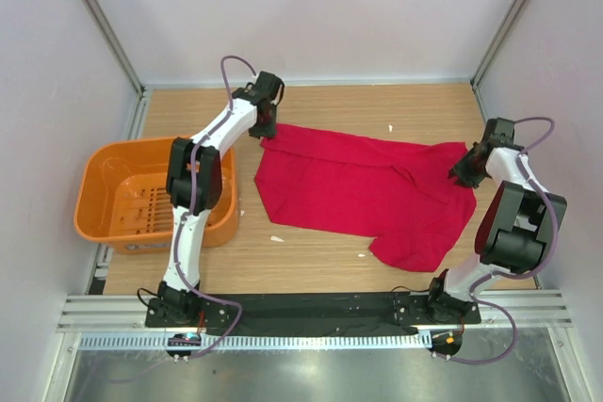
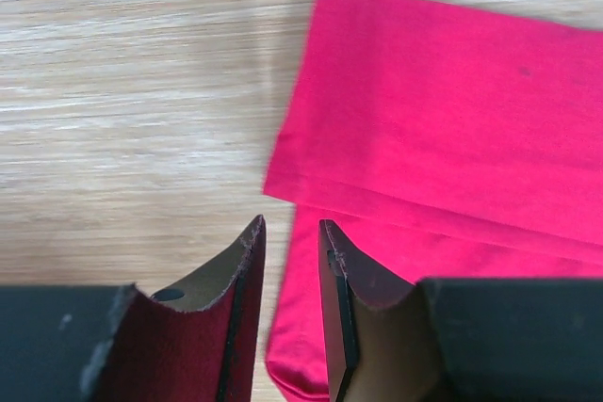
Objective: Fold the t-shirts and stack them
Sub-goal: Fold the tshirt
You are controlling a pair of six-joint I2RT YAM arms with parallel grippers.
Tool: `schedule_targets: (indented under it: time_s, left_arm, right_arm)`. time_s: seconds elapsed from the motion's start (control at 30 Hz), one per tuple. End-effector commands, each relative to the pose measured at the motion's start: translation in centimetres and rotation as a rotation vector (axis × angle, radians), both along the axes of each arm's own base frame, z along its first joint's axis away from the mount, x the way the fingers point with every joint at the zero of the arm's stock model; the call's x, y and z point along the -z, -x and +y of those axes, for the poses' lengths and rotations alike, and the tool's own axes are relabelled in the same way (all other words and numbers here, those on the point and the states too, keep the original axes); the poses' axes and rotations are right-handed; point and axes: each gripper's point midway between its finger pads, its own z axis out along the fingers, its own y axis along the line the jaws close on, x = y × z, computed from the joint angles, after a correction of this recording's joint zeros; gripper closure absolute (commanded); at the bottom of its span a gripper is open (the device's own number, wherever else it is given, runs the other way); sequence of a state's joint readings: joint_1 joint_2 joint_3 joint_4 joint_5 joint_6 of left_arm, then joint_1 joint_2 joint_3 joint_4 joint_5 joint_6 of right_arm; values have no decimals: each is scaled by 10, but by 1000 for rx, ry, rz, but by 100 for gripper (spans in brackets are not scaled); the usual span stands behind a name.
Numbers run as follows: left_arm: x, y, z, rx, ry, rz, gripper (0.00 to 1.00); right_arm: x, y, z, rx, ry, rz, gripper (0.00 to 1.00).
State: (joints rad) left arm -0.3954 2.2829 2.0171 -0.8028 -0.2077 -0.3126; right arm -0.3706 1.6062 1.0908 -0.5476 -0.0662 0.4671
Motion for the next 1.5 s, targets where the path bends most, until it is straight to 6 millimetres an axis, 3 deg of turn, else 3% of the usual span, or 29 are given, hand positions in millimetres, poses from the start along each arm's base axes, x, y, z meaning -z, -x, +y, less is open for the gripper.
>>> schedule_targets:
  time_s: [0.0, 0.13, 0.33, 0.53, 0.77, 0.9, 1.0, 1.1, 1.17, 1.2, 1.27, 1.3, 1.33, 1.37, 1.4, 1.47]
  left_arm:
    - [5, -8, 17, -7, -5, 13, 70]
    - [7, -9, 25, -33, 10, 17, 69]
    - [10, -7, 25, -37, 25, 36, 68]
    - [8, 1, 19, -36, 69, 55, 69]
    - [13, 3, 29, -56, 29, 59, 69]
    - [8, 7, 22, -51, 70, 73, 71]
    - [-4, 15, 16, -60, 110, 67, 71]
    - [-20, 25, 12, -58, 123, 50, 67]
    - [-34, 28, 13, -66, 138, 26, 67]
    - [-37, 30, 14, -69, 140, 19, 66]
    - [-45, 30, 14, -70, 150, 0, 66]
    - [-54, 30, 14, -72, 157, -19, 66]
    - [-58, 30, 14, -72, 162, -27, 66]
    - [-62, 30, 13, -71, 170, -33, 66]
    - [-70, 30, 12, -70, 181, -46, 66]
    - [-78, 31, 12, -70, 188, -60, 66]
  right_arm:
    - [-7, 10, 5, -27, 0, -10, 72]
    - [7, 27, 10, -44, -3, 36, 65]
    - [22, 32, 12, -48, -22, 76, 61]
    - [20, 33, 15, -55, -28, 75, 59]
    - [23, 36, 19, -56, -49, 74, 55]
    - [6, 29, 38, -128, -35, 43, 55]
    - [-18, 21, 85, -250, -33, -9, 53]
    - [-44, 11, 162, -399, -151, -128, 50]
    - [-58, 3, 237, -541, -268, -238, 46]
    - [-54, 11, 264, -579, -371, -245, 44]
    - [-67, 4, 318, -594, -506, -327, 37]
    - [-55, 5, 335, -600, -538, -303, 37]
    - [-61, -1, 352, -607, -573, -342, 37]
    - [-60, 7, 377, -657, -598, -333, 37]
    - [-47, 6, 392, -671, -610, -306, 38]
    - [-42, 7, 418, -708, -648, -300, 52]
